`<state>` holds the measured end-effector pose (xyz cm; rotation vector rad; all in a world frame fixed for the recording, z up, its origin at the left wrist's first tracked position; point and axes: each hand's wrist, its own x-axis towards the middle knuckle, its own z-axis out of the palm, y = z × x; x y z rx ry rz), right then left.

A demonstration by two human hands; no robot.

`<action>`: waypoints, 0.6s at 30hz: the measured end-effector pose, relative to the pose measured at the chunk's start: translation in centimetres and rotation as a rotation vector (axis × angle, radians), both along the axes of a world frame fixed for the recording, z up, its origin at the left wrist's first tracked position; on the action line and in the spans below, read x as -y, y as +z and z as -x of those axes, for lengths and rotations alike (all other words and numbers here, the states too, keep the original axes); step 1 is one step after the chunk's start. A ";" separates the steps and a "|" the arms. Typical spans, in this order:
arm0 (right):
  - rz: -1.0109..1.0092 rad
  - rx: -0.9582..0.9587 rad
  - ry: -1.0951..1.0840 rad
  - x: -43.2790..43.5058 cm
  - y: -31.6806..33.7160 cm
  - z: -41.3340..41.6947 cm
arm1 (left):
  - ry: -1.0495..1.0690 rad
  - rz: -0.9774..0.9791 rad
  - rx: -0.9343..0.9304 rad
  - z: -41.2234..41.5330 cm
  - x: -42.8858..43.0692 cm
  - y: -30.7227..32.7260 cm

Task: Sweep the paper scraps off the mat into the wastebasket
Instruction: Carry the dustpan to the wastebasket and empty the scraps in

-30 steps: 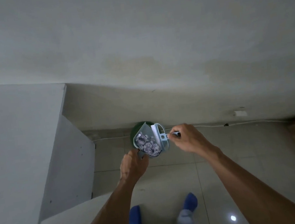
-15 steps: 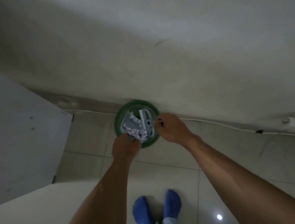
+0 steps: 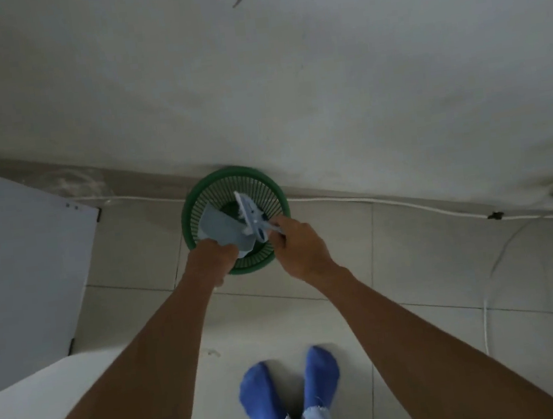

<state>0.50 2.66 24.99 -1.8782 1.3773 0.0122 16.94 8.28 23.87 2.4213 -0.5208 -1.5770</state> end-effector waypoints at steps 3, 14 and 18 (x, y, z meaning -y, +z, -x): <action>0.003 0.040 -0.032 0.0 0.3 0.0 | 0.010 0.033 -0.009 0.2 -0.1 0.0; 0.168 0.174 -0.208 -0.1 1.7 1.2 | -0.170 0.080 0.110 0.5 -1.5 1.6; 0.221 0.287 -0.311 -0.5 3.0 2.4 | -0.184 0.330 0.204 0.3 -1.9 2.4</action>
